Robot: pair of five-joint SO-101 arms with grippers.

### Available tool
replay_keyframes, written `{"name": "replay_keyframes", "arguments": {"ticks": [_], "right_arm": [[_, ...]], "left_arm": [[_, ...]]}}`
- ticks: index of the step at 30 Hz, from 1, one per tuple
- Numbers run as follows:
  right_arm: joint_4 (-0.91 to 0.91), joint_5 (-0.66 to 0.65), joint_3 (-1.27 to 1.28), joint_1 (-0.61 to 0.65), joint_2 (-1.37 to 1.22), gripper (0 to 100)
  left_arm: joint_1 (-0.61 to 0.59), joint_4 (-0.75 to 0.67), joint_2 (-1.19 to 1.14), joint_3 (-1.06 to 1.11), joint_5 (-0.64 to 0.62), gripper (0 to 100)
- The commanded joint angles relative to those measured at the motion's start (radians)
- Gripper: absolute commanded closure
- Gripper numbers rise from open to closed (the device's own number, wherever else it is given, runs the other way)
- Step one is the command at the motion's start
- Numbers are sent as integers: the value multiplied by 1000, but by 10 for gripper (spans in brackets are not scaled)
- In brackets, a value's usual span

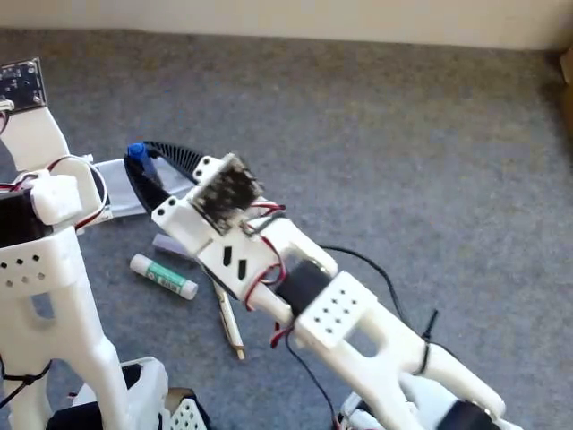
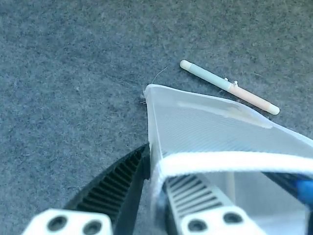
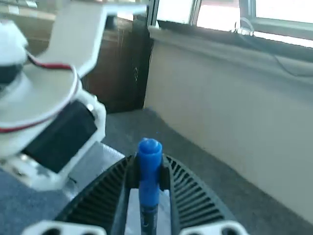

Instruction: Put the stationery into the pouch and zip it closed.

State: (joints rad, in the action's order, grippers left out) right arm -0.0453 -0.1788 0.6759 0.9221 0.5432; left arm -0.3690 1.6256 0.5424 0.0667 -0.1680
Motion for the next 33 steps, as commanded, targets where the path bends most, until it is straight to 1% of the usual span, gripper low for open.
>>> {"name": "replay_keyframes", "arguments": {"ticks": [1,7,11,13,17,26,29,33], "right_arm": [[-19,-6,-18,27,-10,995],[-19,-8,-18,84,-10,992],[-18,-11,-18,84,-19,988],[-13,-11,-18,84,-19,954],[-13,-11,-18,85,-8,848],[-10,-6,-19,77,-7,843],[54,-6,-48,53,-7,843],[208,17,-153,16,-8,843]], "left_arm": [[12,-8,5,-59,-11,971],[10,-8,5,-59,-11,972],[10,-8,5,-59,-11,972],[10,-8,5,-59,-11,972],[10,-8,5,-58,-26,972],[8,-8,4,-53,-35,971],[-2,-8,5,-53,-35,971],[-77,-31,7,-53,-37,972]]}}
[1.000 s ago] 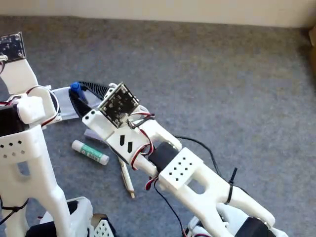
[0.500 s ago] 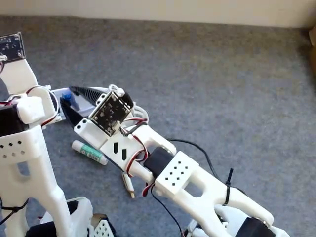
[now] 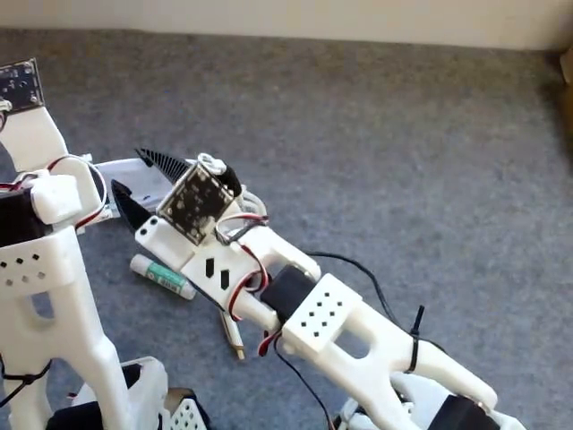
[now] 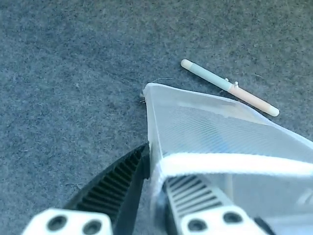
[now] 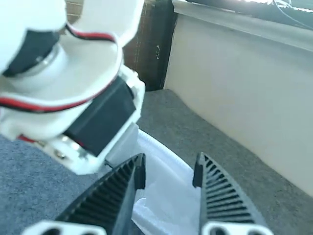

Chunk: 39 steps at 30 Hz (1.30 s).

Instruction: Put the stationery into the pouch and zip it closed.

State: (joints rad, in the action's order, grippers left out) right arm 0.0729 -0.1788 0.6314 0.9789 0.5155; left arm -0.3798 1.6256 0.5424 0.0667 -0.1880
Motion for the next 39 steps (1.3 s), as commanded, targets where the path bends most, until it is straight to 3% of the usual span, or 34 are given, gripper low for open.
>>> {"name": "replay_keyframes", "arguments": {"ticks": [1,6,17,35,39], "right_arm": [[130,51,-140,-50,19,843],[343,157,-320,-122,-13,843],[625,157,-661,-242,-337,843],[773,149,-1010,-251,-895,843],[773,75,-1043,-246,-981,843]], "left_arm": [[-88,-37,7,-51,-18,972],[-154,-37,7,-50,-37,973],[-275,-34,7,-48,-55,973],[-275,-78,7,39,-68,973],[-275,-78,7,41,-68,973]]}}
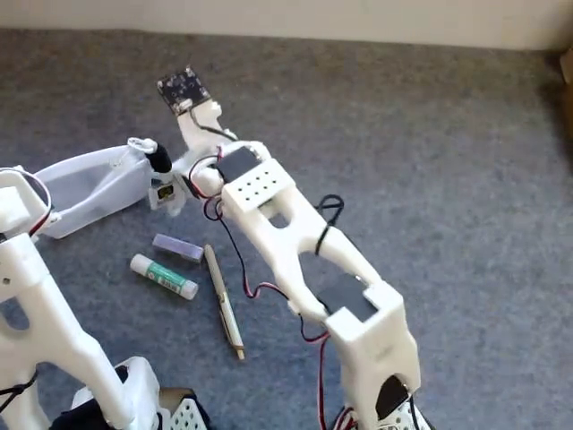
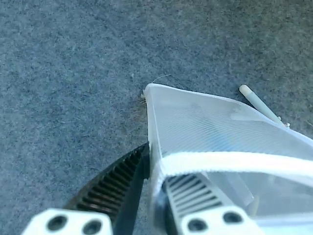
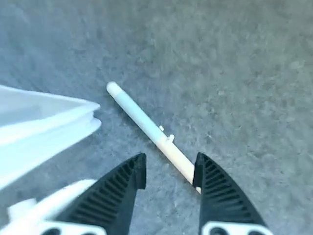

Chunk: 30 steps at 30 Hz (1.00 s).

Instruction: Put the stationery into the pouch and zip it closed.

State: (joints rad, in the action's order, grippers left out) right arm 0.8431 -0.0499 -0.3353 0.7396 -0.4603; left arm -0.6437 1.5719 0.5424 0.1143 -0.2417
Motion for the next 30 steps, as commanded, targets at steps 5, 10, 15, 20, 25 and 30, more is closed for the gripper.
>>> {"name": "replay_keyframes", "arguments": {"ticks": [5,10,15,20,25,30], "right_arm": [[2,-77,-120,-7,-93,843],[2,-77,-174,-13,-179,843],[2,-109,-202,-10,-240,843],[2,-167,-200,-12,-294,843],[2,-169,-202,-13,-306,843],[2,-169,-202,-31,-309,843]], "left_arm": [[-12,-25,7,1,-14,973],[-12,-61,7,38,-14,973],[-12,-63,7,41,-14,973],[-12,-64,7,41,-14,973],[-12,-64,7,41,-14,973],[-12,-63,7,41,-14,973]]}}
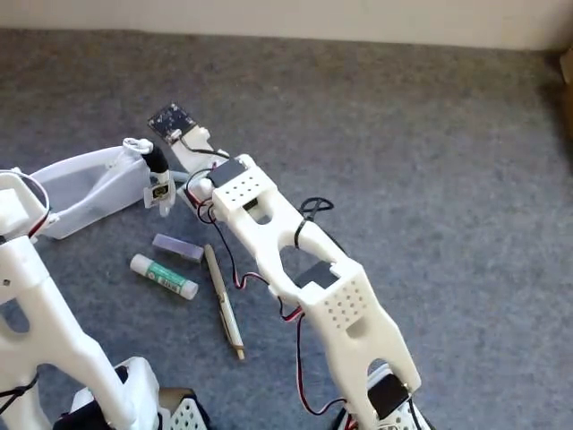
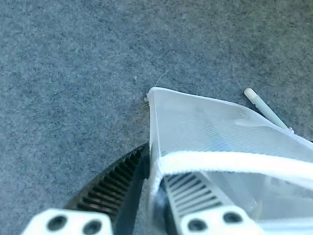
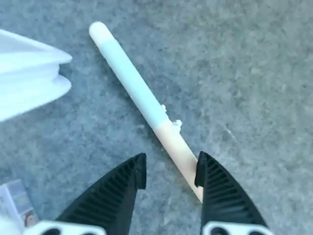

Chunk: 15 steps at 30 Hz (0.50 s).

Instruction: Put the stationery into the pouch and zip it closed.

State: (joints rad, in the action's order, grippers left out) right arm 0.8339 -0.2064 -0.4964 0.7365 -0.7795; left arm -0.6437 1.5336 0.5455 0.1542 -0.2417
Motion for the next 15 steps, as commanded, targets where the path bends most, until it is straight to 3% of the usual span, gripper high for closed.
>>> {"name": "replay_keyframes", "arguments": {"ticks": [1,11,15], "right_arm": [[12,-12,-41,-33,10,843],[10,-12,-33,-38,7,844],[10,-17,-33,-38,7,933]], "left_arm": [[-12,-23,4,1,-14,973],[-12,-21,4,1,-14,973],[-12,-21,4,1,-14,973]]}}
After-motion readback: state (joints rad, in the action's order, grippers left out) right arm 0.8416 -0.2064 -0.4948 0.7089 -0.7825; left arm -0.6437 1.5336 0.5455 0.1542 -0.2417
